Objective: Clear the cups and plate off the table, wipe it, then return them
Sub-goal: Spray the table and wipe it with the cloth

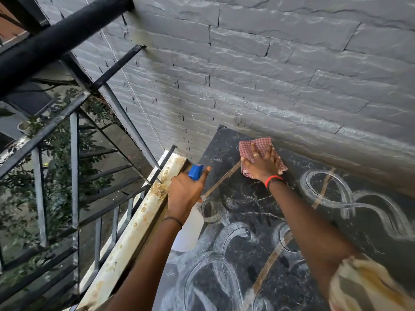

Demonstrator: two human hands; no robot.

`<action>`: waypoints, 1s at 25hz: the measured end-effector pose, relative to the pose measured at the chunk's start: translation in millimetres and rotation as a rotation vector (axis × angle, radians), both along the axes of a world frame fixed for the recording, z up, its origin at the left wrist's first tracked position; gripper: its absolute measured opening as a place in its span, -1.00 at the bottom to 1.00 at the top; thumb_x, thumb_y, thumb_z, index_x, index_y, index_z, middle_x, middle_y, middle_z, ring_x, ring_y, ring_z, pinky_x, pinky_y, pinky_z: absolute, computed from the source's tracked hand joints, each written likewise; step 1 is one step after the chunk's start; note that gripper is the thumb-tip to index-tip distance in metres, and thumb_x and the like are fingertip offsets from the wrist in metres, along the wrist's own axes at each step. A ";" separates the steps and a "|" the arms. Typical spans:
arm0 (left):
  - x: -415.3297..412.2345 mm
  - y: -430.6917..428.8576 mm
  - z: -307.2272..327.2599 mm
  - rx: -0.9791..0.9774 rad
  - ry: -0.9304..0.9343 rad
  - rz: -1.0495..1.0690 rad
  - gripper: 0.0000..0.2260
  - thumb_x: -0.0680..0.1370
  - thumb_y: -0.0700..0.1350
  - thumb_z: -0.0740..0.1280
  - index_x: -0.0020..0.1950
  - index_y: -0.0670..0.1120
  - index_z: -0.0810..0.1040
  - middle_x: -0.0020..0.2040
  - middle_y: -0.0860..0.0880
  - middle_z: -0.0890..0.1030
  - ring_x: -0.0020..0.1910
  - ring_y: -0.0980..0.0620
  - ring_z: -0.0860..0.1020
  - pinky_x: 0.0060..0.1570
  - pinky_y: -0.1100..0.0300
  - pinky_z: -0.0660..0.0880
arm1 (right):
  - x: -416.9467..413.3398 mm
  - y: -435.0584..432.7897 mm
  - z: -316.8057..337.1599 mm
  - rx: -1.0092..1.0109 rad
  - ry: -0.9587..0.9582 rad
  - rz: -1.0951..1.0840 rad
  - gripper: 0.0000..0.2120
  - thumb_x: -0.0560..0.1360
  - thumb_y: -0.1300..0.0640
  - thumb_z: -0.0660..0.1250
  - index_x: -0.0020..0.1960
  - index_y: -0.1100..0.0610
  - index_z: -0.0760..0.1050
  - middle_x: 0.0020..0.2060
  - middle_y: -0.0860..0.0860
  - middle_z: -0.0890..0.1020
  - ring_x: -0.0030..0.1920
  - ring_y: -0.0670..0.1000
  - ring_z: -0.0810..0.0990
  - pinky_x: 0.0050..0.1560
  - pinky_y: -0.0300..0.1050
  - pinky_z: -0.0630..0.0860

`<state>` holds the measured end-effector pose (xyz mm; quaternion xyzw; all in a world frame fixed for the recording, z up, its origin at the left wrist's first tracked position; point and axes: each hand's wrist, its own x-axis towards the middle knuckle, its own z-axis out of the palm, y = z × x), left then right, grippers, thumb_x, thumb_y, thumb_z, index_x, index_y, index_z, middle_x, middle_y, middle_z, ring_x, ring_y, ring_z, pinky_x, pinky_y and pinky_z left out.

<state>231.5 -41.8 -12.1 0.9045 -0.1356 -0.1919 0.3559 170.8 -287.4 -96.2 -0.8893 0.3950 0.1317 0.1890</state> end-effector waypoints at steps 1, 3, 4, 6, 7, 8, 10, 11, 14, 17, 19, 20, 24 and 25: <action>1.3 0.4 -1.9 0.001 0.005 0.003 -0.48 0.54 0.28 0.20 0.01 -0.19 0.56 -0.29 -0.18 0.68 -0.36 -0.01 0.65 -0.23 0.23 0.55 | 18.4 1.7 -0.6 0.004 -0.002 0.021 -0.35 0.54 -0.36 -0.02 0.53 -0.20 -0.16 0.52 0.19 -0.26 0.52 0.24 -0.25 0.48 0.24 -0.25; 6.6 0.7 -4.5 0.000 0.016 0.008 -0.46 0.53 0.29 0.21 -0.02 -0.21 0.58 -0.32 -0.17 0.68 -0.35 -0.03 0.66 -0.21 0.19 0.58 | 49.4 13.9 -1.3 0.000 -0.011 0.094 -0.35 0.53 -0.38 -0.05 0.53 -0.21 -0.17 0.52 0.19 -0.26 0.52 0.23 -0.26 0.46 0.24 -0.28; 11.1 0.2 -6.1 0.001 0.020 0.009 -0.46 0.53 0.30 0.21 0.01 -0.20 0.59 -0.31 -0.18 0.68 -0.32 -0.06 0.67 -0.15 0.10 0.61 | 60.5 22.7 -2.1 -0.003 -0.014 0.143 -0.36 0.54 -0.38 -0.07 0.52 -0.22 -0.18 0.52 0.19 -0.27 0.52 0.23 -0.26 0.46 0.24 -0.28; 18.9 -1.1 -6.9 0.002 0.027 0.012 -0.47 0.53 0.30 0.21 0.09 -0.17 0.58 -0.28 -0.20 0.68 -0.28 -0.09 0.68 -0.06 -0.01 0.61 | 66.0 41.7 -5.1 -0.011 -0.022 0.248 -0.37 0.54 -0.36 -0.08 0.52 -0.23 -0.19 0.52 0.19 -0.28 0.52 0.22 -0.28 0.47 0.24 -0.28; 22.2 -2.2 -6.1 -0.002 0.033 0.020 -0.46 0.53 0.30 0.21 0.09 -0.17 0.58 -0.28 -0.20 0.68 -0.28 -0.09 0.68 -0.05 -0.03 0.60 | 60.5 51.1 -7.0 -0.022 -0.034 0.297 -0.38 0.55 -0.35 -0.08 0.52 -0.23 -0.19 0.52 0.19 -0.27 0.52 0.21 -0.28 0.48 0.23 -0.27; 25.1 -3.1 -5.1 -0.007 0.035 0.031 -0.45 0.52 0.30 0.22 0.06 -0.20 0.59 -0.27 -0.21 0.68 -0.27 -0.10 0.68 -0.05 -0.03 0.60 | 49.8 60.3 -8.8 -0.039 -0.052 0.341 -0.39 0.55 -0.33 -0.08 0.53 -0.22 -0.17 0.53 0.18 -0.25 0.52 0.19 -0.27 0.49 0.21 -0.27; 31.4 -5.0 -2.5 -0.014 0.031 0.048 -0.40 0.51 0.31 0.23 -0.04 -0.26 0.61 -0.27 -0.22 0.68 -0.28 -0.10 0.67 -0.08 0.00 0.61 | 18.6 73.2 -12.4 -0.083 -0.079 0.389 -0.39 0.55 -0.33 -0.07 0.53 -0.22 -0.15 0.54 0.18 -0.20 0.53 0.17 -0.24 0.50 0.18 -0.26; 34.6 -5.5 -0.9 -0.019 0.029 0.053 -0.40 0.51 0.31 0.24 -0.04 -0.26 0.61 -0.28 -0.22 0.68 -0.31 -0.10 0.67 -0.09 0.02 0.61 | 1.1 74.4 -14.5 -0.107 -0.084 0.390 -0.39 0.55 -0.33 -0.07 0.53 -0.21 -0.15 0.54 0.17 -0.19 0.54 0.17 -0.22 0.50 0.17 -0.26; 42.6 -5.3 1.0 -0.040 0.038 0.045 -0.46 0.52 0.31 0.24 0.06 -0.18 0.58 -0.27 -0.18 0.69 -0.37 -0.09 0.66 -0.10 0.01 0.62 | -34.1 47.9 -15.3 -0.153 -0.042 0.289 -0.38 0.55 -0.34 -0.08 0.53 -0.22 -0.19 0.53 0.17 -0.23 0.53 0.19 -0.20 0.48 0.17 -0.27; 40.6 -1.0 -3.8 -0.035 0.036 0.031 -0.46 0.53 0.31 0.21 0.04 -0.18 0.58 -0.33 -0.14 0.68 -0.40 -0.02 0.64 -0.11 0.11 0.62 | -17.0 5.3 -8.6 -0.120 0.013 0.132 -0.39 0.56 -0.33 -0.08 0.52 -0.22 -0.21 0.53 0.17 -0.25 0.53 0.20 -0.22 0.50 0.21 -0.21; 39.2 2.7 -8.6 -0.022 0.041 0.033 -0.45 0.53 0.31 0.20 -0.03 -0.20 0.58 -0.37 -0.13 0.67 -0.39 -0.01 0.64 -0.12 0.16 0.60 | 21.7 -4.5 -5.5 -0.077 0.018 0.091 -0.40 0.57 -0.31 -0.08 0.53 -0.21 -0.22 0.53 0.16 -0.27 0.52 0.20 -0.26 0.50 0.22 -0.21; 39.4 3.9 -10.9 -0.017 0.043 0.026 -0.47 0.53 0.30 0.20 -0.03 -0.19 0.58 -0.37 -0.13 0.67 -0.38 -0.01 0.64 -0.11 0.14 0.61 | 43.0 -0.7 -5.8 -0.070 0.019 0.106 -0.40 0.58 -0.31 -0.08 0.53 -0.20 -0.23 0.52 0.17 -0.29 0.52 0.21 -0.27 0.50 0.23 -0.22; 42.2 1.1 -14.1 -0.016 0.042 -0.008 -0.50 0.53 0.29 0.22 0.07 -0.15 0.58 -0.34 -0.13 0.68 -0.39 0.01 0.64 -0.16 0.11 0.62 | 81.8 44.9 -11.3 -0.062 -0.002 0.271 -0.40 0.57 -0.31 -0.10 0.52 -0.22 -0.26 0.51 0.16 -0.32 0.51 0.20 -0.32 0.45 0.18 -0.33; 42.7 0.0 -12.9 -0.014 0.045 -0.006 -0.47 0.53 0.30 0.23 0.04 -0.18 0.59 -0.33 -0.14 0.68 -0.40 0.00 0.64 -0.18 0.10 0.62 | 74.7 56.6 -13.2 -0.071 -0.014 0.313 -0.40 0.57 -0.31 -0.11 0.52 -0.22 -0.25 0.51 0.16 -0.32 0.51 0.19 -0.32 0.44 0.16 -0.35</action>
